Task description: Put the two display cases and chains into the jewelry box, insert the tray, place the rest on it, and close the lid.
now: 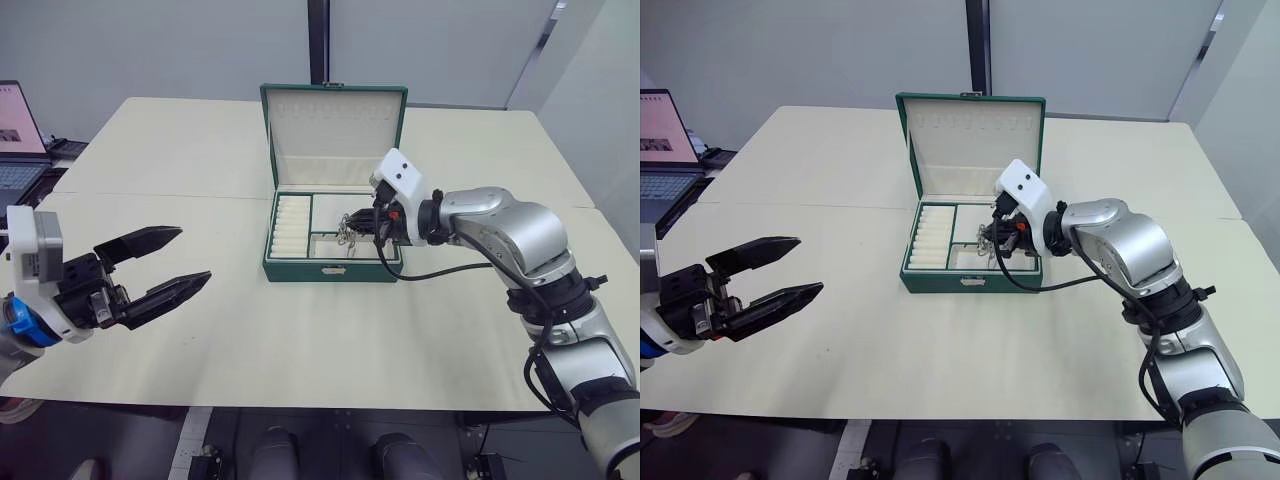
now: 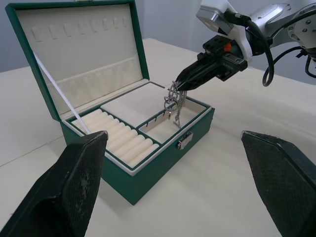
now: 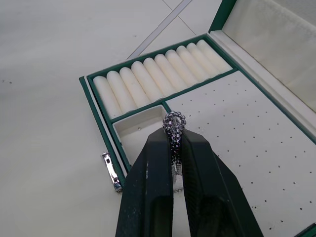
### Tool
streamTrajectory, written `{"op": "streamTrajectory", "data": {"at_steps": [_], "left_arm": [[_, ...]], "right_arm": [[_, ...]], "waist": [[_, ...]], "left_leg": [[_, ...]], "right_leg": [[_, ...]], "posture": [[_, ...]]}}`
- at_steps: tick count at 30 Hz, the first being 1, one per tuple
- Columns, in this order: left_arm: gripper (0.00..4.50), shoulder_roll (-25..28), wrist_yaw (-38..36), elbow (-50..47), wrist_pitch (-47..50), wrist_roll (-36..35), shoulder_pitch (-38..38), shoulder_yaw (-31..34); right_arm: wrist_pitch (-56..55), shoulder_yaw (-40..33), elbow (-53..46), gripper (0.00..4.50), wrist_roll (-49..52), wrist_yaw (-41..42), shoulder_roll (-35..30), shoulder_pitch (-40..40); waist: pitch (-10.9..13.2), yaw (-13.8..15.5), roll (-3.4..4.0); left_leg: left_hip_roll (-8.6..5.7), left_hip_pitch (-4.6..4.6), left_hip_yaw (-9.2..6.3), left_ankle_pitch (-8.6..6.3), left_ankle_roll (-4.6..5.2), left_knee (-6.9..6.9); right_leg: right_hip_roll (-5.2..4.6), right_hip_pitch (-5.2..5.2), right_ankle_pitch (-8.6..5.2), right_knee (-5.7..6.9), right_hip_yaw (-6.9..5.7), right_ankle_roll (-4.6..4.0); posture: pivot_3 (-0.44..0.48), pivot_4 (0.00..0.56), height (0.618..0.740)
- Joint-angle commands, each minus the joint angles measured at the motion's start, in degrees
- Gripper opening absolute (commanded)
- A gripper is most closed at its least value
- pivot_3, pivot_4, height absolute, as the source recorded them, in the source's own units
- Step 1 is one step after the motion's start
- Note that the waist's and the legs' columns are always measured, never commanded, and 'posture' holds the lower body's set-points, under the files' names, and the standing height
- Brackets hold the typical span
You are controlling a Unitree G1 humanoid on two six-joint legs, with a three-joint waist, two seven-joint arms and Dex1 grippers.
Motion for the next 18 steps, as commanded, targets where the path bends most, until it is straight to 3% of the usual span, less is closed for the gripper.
{"op": "streamTrajectory", "data": {"at_steps": [1, 11, 18], "left_arm": [[4.50, 0.5, 0.4, -1.5, -0.2, -1.1, 0.1, 2.4], [4.50, 0.7, 0.6, -1.7, -0.3, -1.4, 0.6, 2.7], [4.50, 0.9, 0.2, -1.5, -0.3, -1.4, 0.6, 2.7]], "right_arm": [[-1.6, -0.2, -0.6, 0.17, -0.9, 0.6, 0.4, 0.1], [-2.2, 0.4, -0.2, 0.17, -3.0, 1.4, 1.3, 1.9], [-2.6, 0.3, -0.8, 1.93, -3.9, 1.9, 1.2, 2.3]], "waist": [[0.0, 0.0, 0.00], [0.0, 0.0, 0.00], [0.0, 0.0, 0.00]], "left_leg": [[0.00, 0.00, 0.00, 0.00, 0.00, 0.00], [0.00, -0.01, 0.00, 0.00, 0.00, 0.00], [0.00, 0.00, 0.00, 0.00, 0.00, 0.00]], "right_leg": [[0.00, 0.00, 0.00, 0.00, 0.00, 0.00], [0.00, 0.00, 0.00, 0.00, 0.00, 0.00], [0.00, -0.01, 0.00, 0.00, 0.00, 0.00]], "posture": [[0.000, 0.150, 0.726], [0.000, 0.150, 0.726], [0.000, 0.150, 0.726]]}}
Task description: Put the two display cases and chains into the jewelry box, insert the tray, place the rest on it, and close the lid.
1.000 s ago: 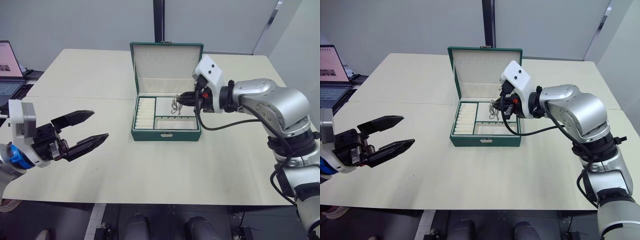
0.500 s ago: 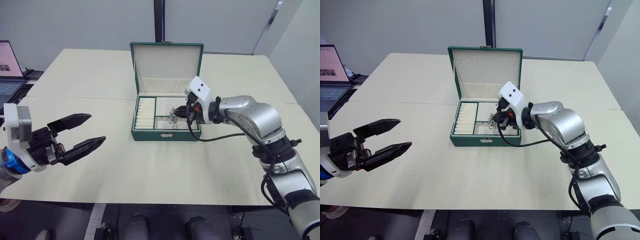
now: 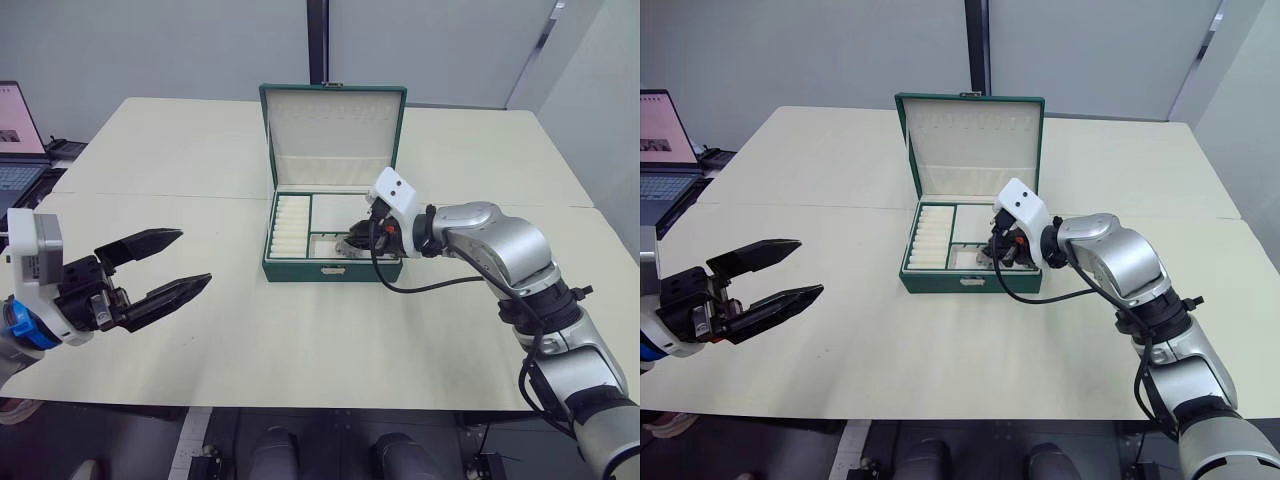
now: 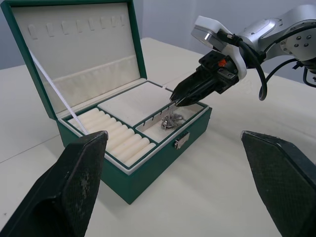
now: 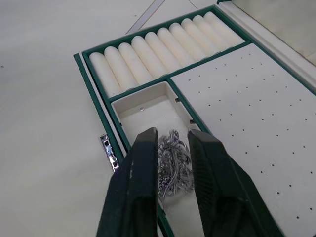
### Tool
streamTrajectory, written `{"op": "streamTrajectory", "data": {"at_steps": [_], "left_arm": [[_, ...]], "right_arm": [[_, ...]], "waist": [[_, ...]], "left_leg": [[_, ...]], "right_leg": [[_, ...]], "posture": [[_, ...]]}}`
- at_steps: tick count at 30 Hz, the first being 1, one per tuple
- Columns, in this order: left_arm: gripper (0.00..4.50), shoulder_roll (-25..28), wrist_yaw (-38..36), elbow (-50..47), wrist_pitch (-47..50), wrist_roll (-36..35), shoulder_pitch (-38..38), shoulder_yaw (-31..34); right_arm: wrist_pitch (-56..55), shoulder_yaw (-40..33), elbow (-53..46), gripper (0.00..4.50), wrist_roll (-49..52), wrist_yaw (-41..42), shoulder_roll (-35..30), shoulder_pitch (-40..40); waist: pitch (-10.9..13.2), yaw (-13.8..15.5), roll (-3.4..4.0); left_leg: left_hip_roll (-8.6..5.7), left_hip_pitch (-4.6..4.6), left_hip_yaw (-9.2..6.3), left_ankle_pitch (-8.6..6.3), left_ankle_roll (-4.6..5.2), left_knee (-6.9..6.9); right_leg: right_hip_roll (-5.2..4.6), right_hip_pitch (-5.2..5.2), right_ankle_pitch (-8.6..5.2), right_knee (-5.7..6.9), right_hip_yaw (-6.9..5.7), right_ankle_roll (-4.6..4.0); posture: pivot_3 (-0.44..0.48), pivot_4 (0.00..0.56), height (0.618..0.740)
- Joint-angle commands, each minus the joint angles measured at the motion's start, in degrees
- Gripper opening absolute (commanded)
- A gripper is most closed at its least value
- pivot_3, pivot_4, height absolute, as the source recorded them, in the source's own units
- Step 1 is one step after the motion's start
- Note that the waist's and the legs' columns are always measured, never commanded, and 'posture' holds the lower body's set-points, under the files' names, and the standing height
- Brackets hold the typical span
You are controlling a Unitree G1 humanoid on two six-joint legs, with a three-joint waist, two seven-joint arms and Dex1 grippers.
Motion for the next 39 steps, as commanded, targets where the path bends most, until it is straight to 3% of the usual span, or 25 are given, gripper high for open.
{"op": "streamTrajectory", "data": {"at_steps": [1, 5, 8, 9, 15, 17, 23, 32, 39], "left_arm": [[4.50, 1.0, 0.1, -1.3, -0.3, -0.9, -0.1, 2.5], [4.50, 1.1, -0.2, -1.2, -0.3, -0.8, 0.0, 2.5], [4.50, 1.1, -0.7, -1.1, -0.5, -0.2, 0.6, 2.6], [4.50, 1.1, -1.0, -1.0, -0.6, 0.1, 1.0, 2.6], [4.50, 0.0, 1.3, 0.8, -2.9, 5.3, 2.0, 1.4], [4.50, -0.3, 3.0, 1.4, -4.2, 8.6, 1.9, 0.2], [4.50, 0.8, -1.4, 3.9, -4.4, 12.0, 7.4, -0.5], [4.50, 0.7, -0.6, 6.0, -0.4, 9.9, 6.9, 1.7], [4.50, -1.4, -4.3, 5.8, -8.1, 13.3, 8.0, 1.2]], "right_arm": [[-1.3, -0.8, -1.8, 2.26, -0.4, 0.8, -0.5, -0.4], [0.9, -2.4, -5.2, 3.30, 1.0, 2.0, -2.6, 0.2], [3.9, -5.4, -11.1, 4.34, 4.0, 3.8, -6.8, 3.1], [5.1, -7.0, -13.4, 4.47, 5.2, 4.2, -8.6, 4.7], [8.7, -19.7, -27.5, 4.47, 12.8, 6.5, -19.2, 20.5], [9.1, -23.4, -30.0, 4.47, 14.8, 6.1, -20.2, 24.8], [5.0, -32.9, -35.9, 4.47, 17.7, 4.8, -19.8, 39.5], [2.1, -37.4, -38.4, 4.47, 19.9, 1.8, -19.0, 50.0], [1.9, -36.4, -37.9, 4.47, 20.7, 0.9, -20.0, 52.1]], "waist": [[0.0, 0.0, 0.00], [0.0, 0.0, 0.00], [0.0, 0.2, 0.00], [0.0, 0.3, 0.00], [0.0, 0.4, -0.01], [0.0, 0.1, -0.01], [0.0, -0.2, -0.03], [0.0, 0.0, -0.06], [0.0, 0.0, -0.07]], "left_leg": [[0.00, 0.00, 0.00, 0.00, 0.00, 0.00], [0.00, 0.00, 0.00, 0.00, 0.00, 0.00], [0.00, -0.03, 0.00, 0.00, 0.00, -0.01], [0.00, -0.04, -0.01, -0.01, 0.00, 0.00], [-0.03, -0.09, -0.02, 0.00, 0.00, -0.01], [-0.03, -0.01, -0.05, 0.00, 0.01, -0.01], [-0.04, 0.02, 0.00, -0.01, 0.00, -0.06], [-0.06, 0.04, -0.08, -0.01, 0.01, -0.03], [-0.06, 0.05, -0.07, -0.01, 0.00, -0.03]], "right_leg": [[0.00, 0.00, 0.00, 0.00, 0.00, 0.00], [0.00, 0.00, 0.00, 0.00, 0.00, 0.00], [-0.01, 0.00, 0.00, -0.03, 0.00, 0.00], [-0.02, 0.00, 0.00, -0.04, -0.02, 0.00], [-0.03, 0.12, 0.00, -0.08, -0.03, 0.00], [-0.01, 0.42, 0.00, -0.07, -0.04, 0.00], [0.01, 0.43, 0.00, -0.13, 0.06, 0.01], [0.01, 0.46, -0.01, -0.12, -0.02, 0.01], [0.01, 0.50, -0.01, -0.11, 0.00, 0.01]], "posture": [[0.000, 0.150, 0.726], [0.000, 0.150, 0.726], [0.000, 0.150, 0.726], [0.000, 0.150, 0.726], [0.000, 0.150, 0.726], [0.000, 0.150, 0.726], [0.000, 0.150, 0.726], [0.000, 0.150, 0.726], [0.000, 0.150, 0.726]]}}
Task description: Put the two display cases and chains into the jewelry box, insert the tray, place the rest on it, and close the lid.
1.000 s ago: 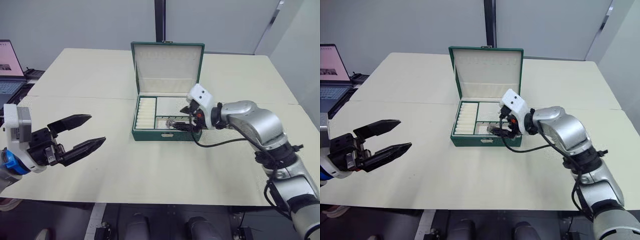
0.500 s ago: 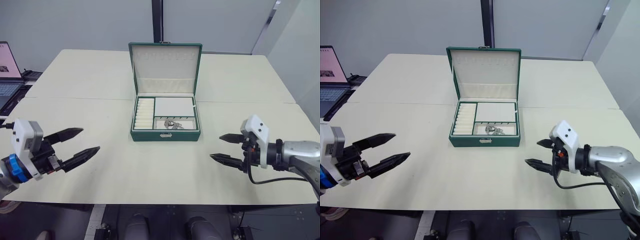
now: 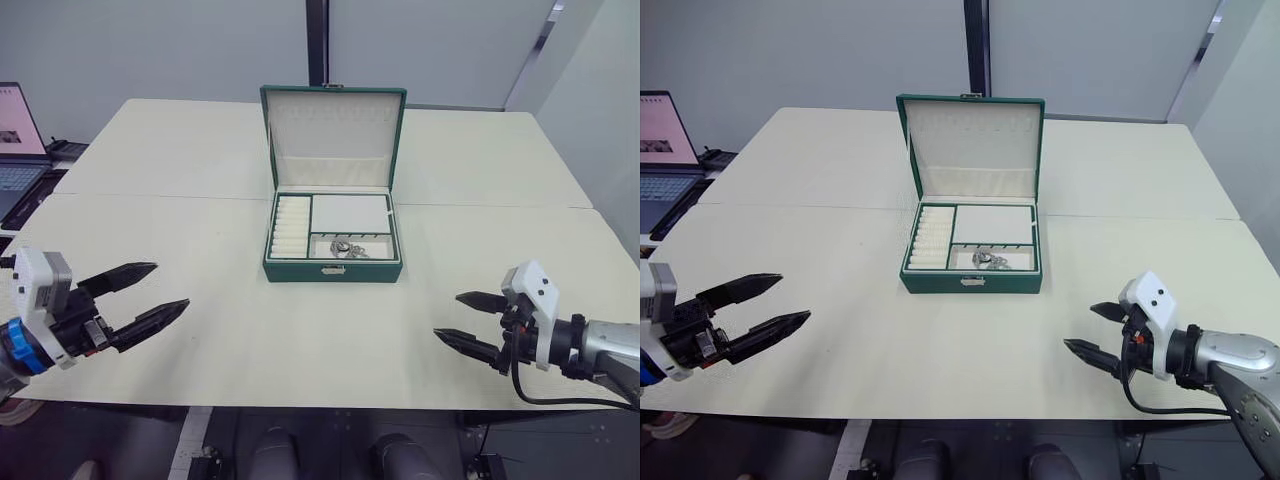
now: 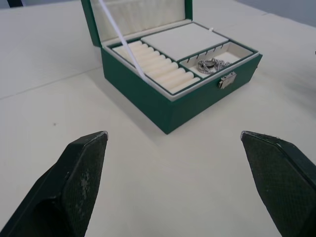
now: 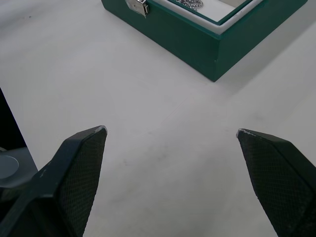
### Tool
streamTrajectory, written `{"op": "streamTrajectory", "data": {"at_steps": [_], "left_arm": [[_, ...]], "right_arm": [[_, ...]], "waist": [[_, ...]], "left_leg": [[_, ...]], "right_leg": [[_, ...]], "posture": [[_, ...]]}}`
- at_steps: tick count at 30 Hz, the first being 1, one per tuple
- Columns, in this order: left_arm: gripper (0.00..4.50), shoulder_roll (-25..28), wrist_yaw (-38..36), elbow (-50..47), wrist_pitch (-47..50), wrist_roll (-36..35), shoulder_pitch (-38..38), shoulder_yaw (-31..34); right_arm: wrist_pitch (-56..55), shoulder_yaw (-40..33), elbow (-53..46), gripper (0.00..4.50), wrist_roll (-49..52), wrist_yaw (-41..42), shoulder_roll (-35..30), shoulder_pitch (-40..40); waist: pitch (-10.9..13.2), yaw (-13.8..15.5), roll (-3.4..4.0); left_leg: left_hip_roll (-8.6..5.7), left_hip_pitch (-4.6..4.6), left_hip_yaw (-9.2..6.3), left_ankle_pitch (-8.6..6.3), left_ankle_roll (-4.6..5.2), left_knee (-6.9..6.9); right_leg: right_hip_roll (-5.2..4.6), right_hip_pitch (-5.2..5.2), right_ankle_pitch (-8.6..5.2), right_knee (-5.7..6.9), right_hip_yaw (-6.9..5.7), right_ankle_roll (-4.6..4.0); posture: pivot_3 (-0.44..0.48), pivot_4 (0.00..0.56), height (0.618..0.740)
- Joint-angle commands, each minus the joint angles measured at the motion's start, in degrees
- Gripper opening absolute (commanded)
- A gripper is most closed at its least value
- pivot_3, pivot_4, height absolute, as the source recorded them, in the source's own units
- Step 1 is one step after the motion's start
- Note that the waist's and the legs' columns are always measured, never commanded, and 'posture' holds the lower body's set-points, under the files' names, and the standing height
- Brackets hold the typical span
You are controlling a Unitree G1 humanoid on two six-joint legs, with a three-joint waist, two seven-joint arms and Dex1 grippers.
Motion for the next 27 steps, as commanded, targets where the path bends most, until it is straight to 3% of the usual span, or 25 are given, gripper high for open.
{"op": "streamTrajectory", "data": {"at_steps": [1, 4, 7, 11, 22, 27], "left_arm": [[4.50, -0.5, 4.3, -1.0, 0.1, 1.3, -0.7, 1.4], [4.50, 5.7, 8.3, -0.6, 3.1, 8.6, -3.7, -6.0], [4.50, 5.8, 10.5, 2.4, 7.1, 6.5, -9.6, -9.4], [3.61, 2.6, 14.1, 6.0, 6.6, 8.2, -17.5, -13.8], [0.01, -1.6, 17.8, 15.4, 2.5, 16.6, -29.2, -24.1], [0.01, -3.4, 18.9, 19.7, 1.2, 20.0, -34.6, -28.1]], "right_arm": [[0.6, -0.9, -0.8, 4.47, 2.0, -0.7, -1.3, -0.8], [4.2, 0.4, 3.1, 4.47, 3.6, -1.5, -2.9, -5.0], [3.5, 2.8, 5.6, 4.10, 2.0, -2.9, -3.1, -8.3], [3.2, 7.7, 9.7, 2.87, -1.4, -6.9, -1.8, -14.5], [-2.2, 17.0, 21.8, 0.02, -11.0, -9.9, 0.4, -24.4], [-4.8, 19.5, 26.9, 0.02, -14.1, -9.9, 2.4, -27.4]], "waist": [[0.0, 0.0, 0.00], [0.0, 0.1, -0.02], [0.0, 0.2, 0.00], [0.0, 0.2, -0.03], [0.0, 0.3, -0.03], [0.0, 0.4, -0.03]], "left_leg": [[0.00, 0.00, 0.00, 0.00, 0.00, 0.00], [0.00, 0.03, -0.06, 0.00, 0.01, 0.03], [-0.04, 0.08, -0.07, 0.00, 0.01, 0.05], [-0.03, 0.02, -0.07, 0.00, 0.01, 0.06], [-0.02, -0.08, -0.03, 0.03, -0.04, 0.10], [-0.02, -0.08, -0.04, 0.05, -0.06, 0.11]], "right_leg": [[0.00, 0.00, 0.00, 0.00, 0.00, 0.00], [0.00, -0.04, 0.00, 0.01, -0.03, 0.00], [-0.01, -0.09, 0.00, 0.00, -0.04, 0.00], [0.00, -0.02, 0.00, 0.04, -0.04, 0.00], [0.00, -0.03, 0.01, 0.05, -0.04, 0.00], [0.01, -0.02, 0.01, 0.06, -0.06, 0.00]], "posture": [[0.000, 0.150, 0.726], [0.000, 0.150, 0.726], [0.000, 0.150, 0.726], [0.000, 0.150, 0.726], [0.000, 0.150, 0.726], [0.000, 0.150, 0.726]]}}
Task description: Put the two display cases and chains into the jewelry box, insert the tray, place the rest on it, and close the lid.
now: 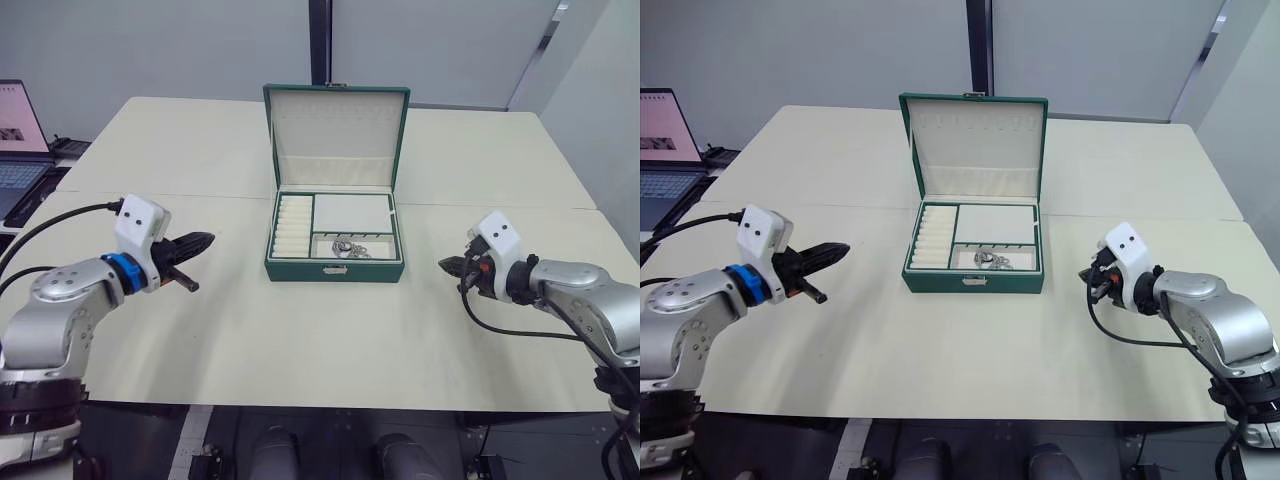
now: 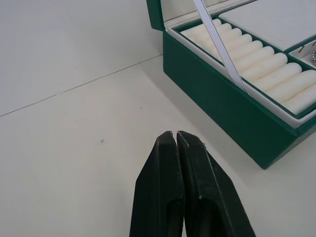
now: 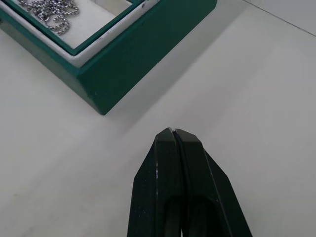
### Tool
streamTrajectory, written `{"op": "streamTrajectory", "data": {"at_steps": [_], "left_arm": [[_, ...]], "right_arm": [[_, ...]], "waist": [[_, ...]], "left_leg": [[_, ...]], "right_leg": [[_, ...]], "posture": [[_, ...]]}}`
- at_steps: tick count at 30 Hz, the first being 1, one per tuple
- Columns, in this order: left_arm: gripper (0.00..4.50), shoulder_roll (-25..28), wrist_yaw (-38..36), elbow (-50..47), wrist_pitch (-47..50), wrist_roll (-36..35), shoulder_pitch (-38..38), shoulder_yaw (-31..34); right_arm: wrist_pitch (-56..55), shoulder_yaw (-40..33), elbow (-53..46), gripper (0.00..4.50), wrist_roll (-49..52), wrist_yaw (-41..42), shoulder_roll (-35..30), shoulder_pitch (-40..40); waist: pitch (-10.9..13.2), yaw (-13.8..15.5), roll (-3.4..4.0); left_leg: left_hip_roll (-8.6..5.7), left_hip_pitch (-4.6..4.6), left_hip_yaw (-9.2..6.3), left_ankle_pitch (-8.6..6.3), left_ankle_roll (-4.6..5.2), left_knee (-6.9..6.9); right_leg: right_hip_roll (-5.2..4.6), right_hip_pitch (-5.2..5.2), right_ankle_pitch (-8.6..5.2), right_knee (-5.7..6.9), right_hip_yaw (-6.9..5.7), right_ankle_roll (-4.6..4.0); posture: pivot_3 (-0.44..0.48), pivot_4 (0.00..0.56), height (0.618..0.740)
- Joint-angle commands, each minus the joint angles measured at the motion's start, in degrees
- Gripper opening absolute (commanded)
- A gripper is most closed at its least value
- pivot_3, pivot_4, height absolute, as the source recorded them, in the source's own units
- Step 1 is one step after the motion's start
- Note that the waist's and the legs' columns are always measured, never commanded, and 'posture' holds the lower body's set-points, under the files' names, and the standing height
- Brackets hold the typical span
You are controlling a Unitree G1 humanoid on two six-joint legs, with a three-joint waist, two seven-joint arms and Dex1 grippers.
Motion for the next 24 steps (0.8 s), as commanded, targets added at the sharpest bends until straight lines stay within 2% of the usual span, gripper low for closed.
{"op": "streamTrajectory", "data": {"at_steps": [1, 14, 18, 24], "left_arm": [[0.01, -0.8, 1.2, 1.7, -1.7, 2.6, -3.0, -1.8], [0.01, -8.9, -1.2, 18.4, -8.6, 14.1, -16.4, -15.8], [0.01, -10.8, -2.9, 20.3, -9.6, 14.9, -17.9, -17.2], [0.01, -12.0, -4.8, 20.0, -9.3, 15.6, -17.6, -18.2]], "right_arm": [[-2.4, 0.6, 2.3, 0.02, -2.3, -0.2, 1.0, -2.3], [-9.4, 8.1, 18.1, 0.02, -11.5, 0.8, 9.2, -11.5], [-9.1, 9.2, 17.4, 0.02, -12.0, 1.8, 11.0, -12.1], [-5.6, 10.5, 11.2, 0.02, -11.3, 1.7, 13.8, -10.8]], "waist": [[0.0, 0.0, 0.00], [0.0, 0.0, 0.01], [0.0, 0.0, 0.02], [0.0, 0.0, 0.02]], "left_leg": [[0.00, -0.02, 0.01, 0.01, -0.01, 0.00], [0.00, -0.01, 0.04, 0.09, -0.14, 0.12], [0.01, -0.01, 0.06, 0.09, -0.14, 0.12], [0.01, -0.02, 0.02, 0.10, -0.14, 0.11]], "right_leg": [[0.00, -0.01, 0.00, 0.00, 0.01, 0.00], [-0.01, 0.01, 0.01, 0.04, -0.01, 0.01], [-0.01, 0.00, 0.01, 0.05, -0.01, 0.01], [0.00, 0.01, 0.01, 0.08, -0.05, 0.01]], "posture": [[0.000, 0.150, 0.726], [0.000, 0.150, 0.726], [0.000, 0.150, 0.726], [0.000, 0.150, 0.726]]}}
